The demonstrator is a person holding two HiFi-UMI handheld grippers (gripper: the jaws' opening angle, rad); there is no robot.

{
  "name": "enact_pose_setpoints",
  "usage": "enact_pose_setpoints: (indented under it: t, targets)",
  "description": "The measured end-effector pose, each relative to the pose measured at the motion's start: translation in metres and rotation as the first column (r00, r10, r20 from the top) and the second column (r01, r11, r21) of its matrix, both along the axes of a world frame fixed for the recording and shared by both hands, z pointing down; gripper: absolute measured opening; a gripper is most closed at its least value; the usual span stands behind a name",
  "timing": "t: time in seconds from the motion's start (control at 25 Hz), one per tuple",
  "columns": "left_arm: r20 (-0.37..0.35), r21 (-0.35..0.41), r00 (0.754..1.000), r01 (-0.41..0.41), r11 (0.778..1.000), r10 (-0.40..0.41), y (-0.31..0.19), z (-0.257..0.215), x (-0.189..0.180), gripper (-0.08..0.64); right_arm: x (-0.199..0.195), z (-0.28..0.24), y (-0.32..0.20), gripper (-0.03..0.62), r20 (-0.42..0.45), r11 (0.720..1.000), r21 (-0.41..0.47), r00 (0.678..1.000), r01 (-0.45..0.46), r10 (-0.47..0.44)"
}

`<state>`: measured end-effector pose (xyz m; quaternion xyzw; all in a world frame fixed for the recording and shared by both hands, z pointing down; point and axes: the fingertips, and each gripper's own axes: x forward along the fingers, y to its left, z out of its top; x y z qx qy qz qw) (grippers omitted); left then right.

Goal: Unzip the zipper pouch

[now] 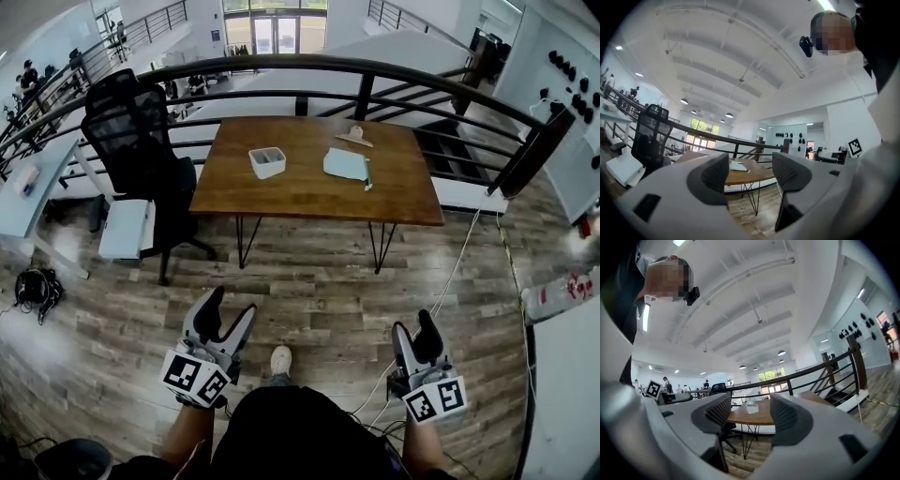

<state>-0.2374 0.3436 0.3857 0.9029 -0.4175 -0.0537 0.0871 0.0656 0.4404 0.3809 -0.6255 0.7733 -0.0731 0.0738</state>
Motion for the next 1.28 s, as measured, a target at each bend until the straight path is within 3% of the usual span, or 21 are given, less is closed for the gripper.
enact_pose_setpoints:
  t: [0.28, 0.68, 1.28]
  targets:
    - [-0.017, -0.008, 1.0, 0.023, 1.0, -0.024, -0.071, 0.003, -0.011, 0.298, -0.014, 0.001, -0.078, 0.253, -0.029, 0.999, -0.019, 0.999, 0.035, -0.035]
    - [0.009, -0.033, 1.0, 0.012, 0.999, -0.012, -0.142, 0.013, -0.025, 0.298, -0.013, 0.015, -0.155, 0.238, -0.04, 0.995, -0.095, 0.999, -0.039, 0.035]
    - [0.004, -0.045, 1.0, -0.027, 0.999, 0.027, -0.2, 0.023, -0.021, 0.281, -0.021, 0.031, -0.199, 0.224, -0.061, 0.986, -0.148, 0.995, -0.082, 0.073]
